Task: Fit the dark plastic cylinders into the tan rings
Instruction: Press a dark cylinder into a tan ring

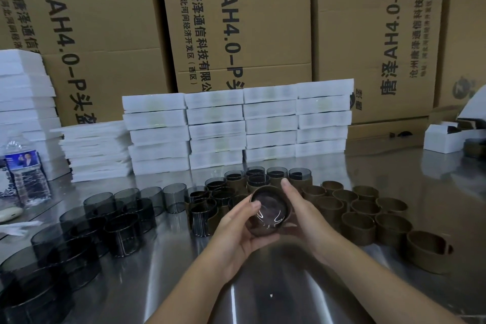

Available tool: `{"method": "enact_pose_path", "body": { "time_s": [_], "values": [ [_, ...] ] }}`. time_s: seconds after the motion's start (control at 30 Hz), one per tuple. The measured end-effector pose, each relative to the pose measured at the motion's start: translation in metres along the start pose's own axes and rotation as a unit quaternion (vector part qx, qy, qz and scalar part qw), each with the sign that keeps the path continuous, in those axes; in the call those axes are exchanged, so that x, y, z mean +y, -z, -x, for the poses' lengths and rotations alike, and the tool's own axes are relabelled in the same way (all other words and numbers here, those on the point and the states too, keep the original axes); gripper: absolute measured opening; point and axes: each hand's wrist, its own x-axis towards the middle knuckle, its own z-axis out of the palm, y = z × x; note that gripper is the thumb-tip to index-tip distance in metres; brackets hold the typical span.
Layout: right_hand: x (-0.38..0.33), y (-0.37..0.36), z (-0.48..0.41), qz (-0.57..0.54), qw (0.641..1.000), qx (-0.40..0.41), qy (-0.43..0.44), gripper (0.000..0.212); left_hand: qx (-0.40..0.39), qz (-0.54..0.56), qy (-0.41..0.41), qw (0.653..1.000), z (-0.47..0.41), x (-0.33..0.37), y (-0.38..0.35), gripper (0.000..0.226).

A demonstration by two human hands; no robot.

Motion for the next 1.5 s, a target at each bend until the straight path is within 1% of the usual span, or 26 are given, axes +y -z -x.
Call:
{"method": "enact_pose_path", "body": {
  "time_s": [0.07, 0.13, 0.2, 0.27, 0.37, 0.5, 0.53, 0.63, 0.67, 0.8, 0.97, 1.07, 1.13, 1.23, 1.33, 1.5],
  "values": [
    [0.0, -0.001, -0.001, -0.034, 0.999, -0.029, -0.024, 0.061, -0.007, 0.006, 0.0, 1.0, -0.002, 0.0, 0.002, 0.033],
    [0.002, -0.001, -0.002, -0.032, 0.999, -0.025, -0.014, 0.053, -0.012, 0.015, 0.004, 1.0, -0.003, -0.001, 0.003, 0.029],
    [0.002, -0.001, -0.004, -0.022, 1.0, -0.009, 0.002, 0.05, -0.019, 0.034, 0.011, 0.999, -0.004, -0.001, 0.003, 0.028],
    [0.002, 0.0, -0.003, -0.023, 1.0, -0.003, 0.007, 0.05, -0.029, 0.052, 0.019, 0.998, -0.004, -0.001, 0.002, 0.033],
    [0.002, 0.001, -0.002, -0.028, 1.0, 0.002, 0.006, 0.049, -0.033, 0.062, 0.023, 0.997, -0.004, -0.002, 0.002, 0.036],
    [0.0, 0.001, 0.0, -0.057, 0.998, -0.006, -0.006, 0.048, -0.043, 0.066, 0.026, 0.997, -0.003, -0.004, 0.001, 0.035],
    [-0.001, 0.001, 0.0, -0.063, 0.998, -0.011, -0.005, 0.048, -0.05, 0.074, 0.028, 0.996, -0.002, -0.004, 0.001, 0.037],
    [-0.002, 0.001, 0.0, -0.065, 0.998, -0.023, 0.001, 0.047, -0.067, 0.094, 0.03, 0.993, -0.002, -0.003, 0.002, 0.06],
    [-0.002, 0.001, 0.0, -0.064, 0.998, -0.022, 0.002, 0.047, -0.067, 0.102, 0.034, 0.992, -0.002, -0.003, 0.002, 0.063],
    [-0.002, 0.001, 0.0, -0.041, 0.999, -0.014, 0.005, 0.048, -0.052, 0.115, 0.045, 0.991, -0.003, -0.005, 0.004, 0.05],
    [0.001, 0.0, -0.001, 0.003, 0.999, 0.004, 0.038, 0.048, -0.036, 0.107, 0.047, 0.992, -0.003, -0.005, 0.004, 0.051],
    [0.0, 0.001, 0.0, 0.009, 0.999, -0.007, 0.041, 0.045, -0.026, 0.102, 0.047, 0.993, -0.003, -0.004, 0.003, 0.051],
    [0.0, -0.001, 0.0, 0.021, 0.999, -0.016, 0.036, 0.041, -0.012, 0.08, 0.055, 0.995, -0.003, -0.004, 0.002, 0.058],
    [0.002, -0.01, 0.002, 0.074, 0.996, 0.016, 0.04, 0.035, 0.023, 0.061, 0.069, 0.995, -0.003, -0.006, 0.001, 0.069],
    [0.004, -0.013, 0.005, 0.133, 0.987, 0.033, 0.08, 0.033, 0.059, 0.053, 0.062, 0.995, -0.004, -0.008, 0.003, 0.066],
    [0.005, -0.01, 0.005, 0.151, 0.982, 0.043, 0.102, 0.032, 0.089, -0.009, 0.046, 0.995, -0.006, -0.009, 0.002, 0.057]
  ]
}}
